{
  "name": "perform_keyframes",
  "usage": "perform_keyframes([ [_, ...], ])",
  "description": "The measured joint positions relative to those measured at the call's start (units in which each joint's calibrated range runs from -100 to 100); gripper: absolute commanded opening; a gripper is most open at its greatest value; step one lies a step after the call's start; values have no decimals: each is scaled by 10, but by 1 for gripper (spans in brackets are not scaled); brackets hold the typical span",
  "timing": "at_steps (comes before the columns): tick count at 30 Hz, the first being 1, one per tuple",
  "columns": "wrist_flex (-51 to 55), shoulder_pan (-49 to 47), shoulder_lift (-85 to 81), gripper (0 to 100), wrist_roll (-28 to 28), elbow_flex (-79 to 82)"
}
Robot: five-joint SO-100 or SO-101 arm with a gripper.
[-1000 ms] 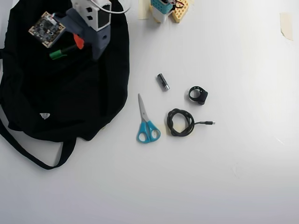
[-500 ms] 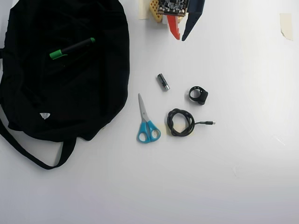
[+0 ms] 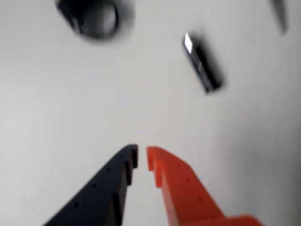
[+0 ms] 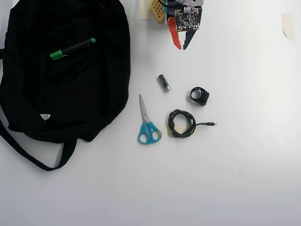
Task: Put the green marker into the black bag
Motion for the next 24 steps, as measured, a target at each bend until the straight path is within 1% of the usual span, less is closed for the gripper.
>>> perform_keyframes([
  [7, -3, -4, -178, 2, 5, 182],
  [13, -11, 16, -289, 2, 7, 287],
  [17, -10, 21, -325, 2, 5, 326],
  [24, 2, 23, -328, 2, 5, 330],
])
